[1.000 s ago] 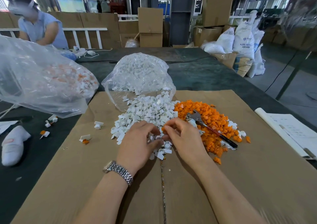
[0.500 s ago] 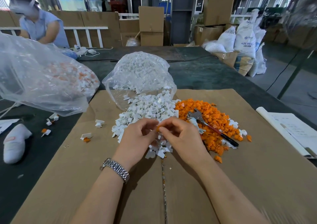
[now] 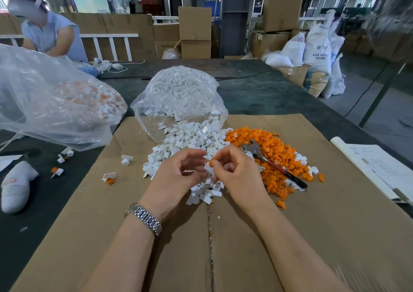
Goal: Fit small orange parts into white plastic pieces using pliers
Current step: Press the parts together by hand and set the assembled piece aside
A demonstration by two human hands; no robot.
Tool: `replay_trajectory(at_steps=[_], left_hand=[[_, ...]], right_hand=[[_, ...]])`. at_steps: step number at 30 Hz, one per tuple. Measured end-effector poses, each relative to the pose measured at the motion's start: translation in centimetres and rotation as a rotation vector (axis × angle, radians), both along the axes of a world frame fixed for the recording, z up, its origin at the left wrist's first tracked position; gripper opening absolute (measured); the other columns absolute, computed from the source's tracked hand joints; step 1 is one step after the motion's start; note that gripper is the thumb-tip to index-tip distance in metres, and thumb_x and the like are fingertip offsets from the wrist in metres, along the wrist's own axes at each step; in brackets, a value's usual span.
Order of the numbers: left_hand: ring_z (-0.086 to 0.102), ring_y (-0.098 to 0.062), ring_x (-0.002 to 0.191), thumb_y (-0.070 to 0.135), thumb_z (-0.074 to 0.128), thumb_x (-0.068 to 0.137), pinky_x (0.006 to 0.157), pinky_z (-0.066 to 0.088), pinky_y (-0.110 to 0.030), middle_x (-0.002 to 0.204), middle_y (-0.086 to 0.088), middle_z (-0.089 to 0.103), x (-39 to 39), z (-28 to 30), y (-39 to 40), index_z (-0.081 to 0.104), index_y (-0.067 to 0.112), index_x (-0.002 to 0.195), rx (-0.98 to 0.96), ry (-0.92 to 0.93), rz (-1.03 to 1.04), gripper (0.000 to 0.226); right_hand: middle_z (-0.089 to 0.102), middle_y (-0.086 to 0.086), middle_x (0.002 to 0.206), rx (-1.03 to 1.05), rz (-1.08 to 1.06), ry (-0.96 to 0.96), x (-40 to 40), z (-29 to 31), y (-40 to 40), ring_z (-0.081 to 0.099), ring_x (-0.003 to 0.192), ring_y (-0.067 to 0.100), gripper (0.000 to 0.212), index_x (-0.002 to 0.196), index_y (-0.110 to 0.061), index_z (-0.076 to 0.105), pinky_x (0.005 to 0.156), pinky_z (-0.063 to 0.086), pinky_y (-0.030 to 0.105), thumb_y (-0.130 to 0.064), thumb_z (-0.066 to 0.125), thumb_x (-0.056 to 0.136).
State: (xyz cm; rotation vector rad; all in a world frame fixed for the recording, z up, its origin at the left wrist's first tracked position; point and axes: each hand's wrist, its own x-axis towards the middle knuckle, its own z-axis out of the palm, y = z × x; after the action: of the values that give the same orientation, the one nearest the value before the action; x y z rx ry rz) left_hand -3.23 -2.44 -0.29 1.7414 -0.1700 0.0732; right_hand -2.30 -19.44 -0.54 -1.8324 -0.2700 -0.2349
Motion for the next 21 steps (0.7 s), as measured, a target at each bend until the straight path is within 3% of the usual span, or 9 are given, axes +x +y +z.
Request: replay_trajectory(at_steps=[5, 8, 12, 19, 21], left_hand=[[0.075, -0.015, 0.089, 0.015, 0.085, 0.081, 0.076, 0.056, -0.02, 0.095, 0.001, 0.079, 0.4, -0.4, 0.3, 0.077, 0.023, 0.096, -0.064, -0.011, 0.057, 0.02], [0.075, -0.026, 0.097, 0.03, 0.085, 0.076, 0.087, 0.057, -0.034, 0.102, -0.009, 0.078, 0.7, -0.6, 0.6, 0.079, 0.022, 0.1, -0.212, 0.059, -0.026, 0.026], [0.07, -0.036, 0.101, 0.024, 0.087, 0.08, 0.094, 0.056, -0.041, 0.112, -0.022, 0.073, 1.0, -0.9, 0.5, 0.077, 0.008, 0.11, -0.432, 0.129, -0.146, 0.035], [0.075, -0.03, 0.089, 0.006, 0.073, 0.085, 0.081, 0.06, -0.033, 0.104, -0.021, 0.075, 0.8, -0.6, 0.7, 0.079, 0.009, 0.101, -0.586, 0.15, -0.189, 0.017], [0.075, -0.029, 0.087, 0.007, 0.074, 0.084, 0.08, 0.06, -0.032, 0.101, -0.02, 0.076, 0.7, -0.5, 0.6, 0.08, 0.009, 0.1, -0.587, 0.16, -0.2, 0.017]], right_hand=[[0.067, 0.005, 0.08, 0.06, 0.072, -0.019, -0.3, 0.5, 0.0, 0.066, 0.075, 0.033, 0.009, 0.089, -0.021, 0.064, 0.068, 0.058, 0.044, -0.014, 0.07, 0.093], [0.068, 0.004, 0.079, 0.1, 0.086, -0.03, -0.3, 0.7, -0.2, 0.066, 0.076, 0.033, 0.009, 0.088, -0.021, 0.067, 0.065, 0.057, 0.037, -0.015, 0.072, 0.093], [0.069, 0.005, 0.079, 0.128, 0.131, -0.026, -0.5, 0.8, -0.4, 0.068, 0.073, 0.029, 0.008, 0.091, -0.019, 0.068, 0.063, 0.054, 0.024, -0.012, 0.073, 0.092], [0.07, 0.007, 0.093, 0.179, 0.295, -0.008, -0.6, 1.1, -1.2, 0.074, 0.083, 0.022, 0.027, 0.115, -0.022, 0.065, 0.081, 0.061, 0.033, -0.007, 0.069, 0.093], [0.072, 0.005, 0.091, 0.17, 0.292, -0.024, -0.7, 1.2, -1.1, 0.075, 0.081, 0.021, 0.022, 0.114, -0.023, 0.067, 0.081, 0.061, 0.032, -0.01, 0.068, 0.095]])
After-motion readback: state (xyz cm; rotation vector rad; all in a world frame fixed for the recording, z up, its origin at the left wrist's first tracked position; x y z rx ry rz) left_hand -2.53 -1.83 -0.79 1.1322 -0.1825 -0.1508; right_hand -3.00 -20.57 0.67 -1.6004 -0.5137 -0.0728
